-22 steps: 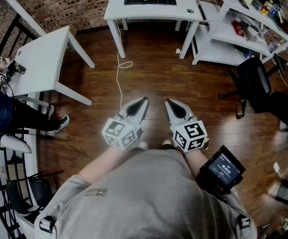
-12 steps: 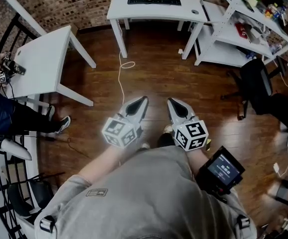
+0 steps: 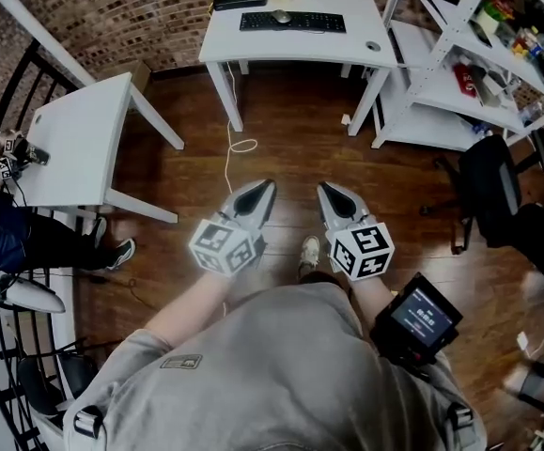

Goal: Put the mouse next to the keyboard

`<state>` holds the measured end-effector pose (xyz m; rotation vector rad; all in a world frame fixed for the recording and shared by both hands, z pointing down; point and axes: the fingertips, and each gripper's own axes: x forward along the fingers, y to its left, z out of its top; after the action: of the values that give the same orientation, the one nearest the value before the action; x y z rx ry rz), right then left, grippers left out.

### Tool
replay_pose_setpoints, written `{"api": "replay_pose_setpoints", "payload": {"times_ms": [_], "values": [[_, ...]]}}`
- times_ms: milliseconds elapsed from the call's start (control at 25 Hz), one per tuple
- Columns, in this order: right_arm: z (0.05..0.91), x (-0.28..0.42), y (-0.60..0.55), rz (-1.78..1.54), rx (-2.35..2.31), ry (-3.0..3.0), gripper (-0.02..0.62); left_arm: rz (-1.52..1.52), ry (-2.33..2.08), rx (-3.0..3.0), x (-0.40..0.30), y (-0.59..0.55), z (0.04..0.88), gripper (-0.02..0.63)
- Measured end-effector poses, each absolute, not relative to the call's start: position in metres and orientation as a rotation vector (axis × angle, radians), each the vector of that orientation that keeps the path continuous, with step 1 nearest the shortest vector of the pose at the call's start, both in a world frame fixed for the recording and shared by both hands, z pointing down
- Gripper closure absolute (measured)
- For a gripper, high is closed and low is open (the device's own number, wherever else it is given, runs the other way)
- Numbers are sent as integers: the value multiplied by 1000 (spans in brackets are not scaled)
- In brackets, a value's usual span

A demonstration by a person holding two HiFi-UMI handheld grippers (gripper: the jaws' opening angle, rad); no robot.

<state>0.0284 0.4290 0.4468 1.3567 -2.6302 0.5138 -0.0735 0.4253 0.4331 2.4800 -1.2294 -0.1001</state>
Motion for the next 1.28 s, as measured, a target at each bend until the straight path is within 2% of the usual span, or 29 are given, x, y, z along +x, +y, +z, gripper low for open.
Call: {"api": "replay_pose_setpoints", "payload": {"times_ms": [600, 960, 1280], "values": [[446, 101, 280, 497, 1334, -2653, 584, -119, -1328, 2473, -15, 282, 421, 604], [466, 93, 230, 575, 1294, -2633, 584, -81, -1357, 2415, -22, 226, 440, 604], [473, 67, 144, 564, 1291, -2594, 584, -121, -1334, 2404, -45, 129, 448, 604]]}}
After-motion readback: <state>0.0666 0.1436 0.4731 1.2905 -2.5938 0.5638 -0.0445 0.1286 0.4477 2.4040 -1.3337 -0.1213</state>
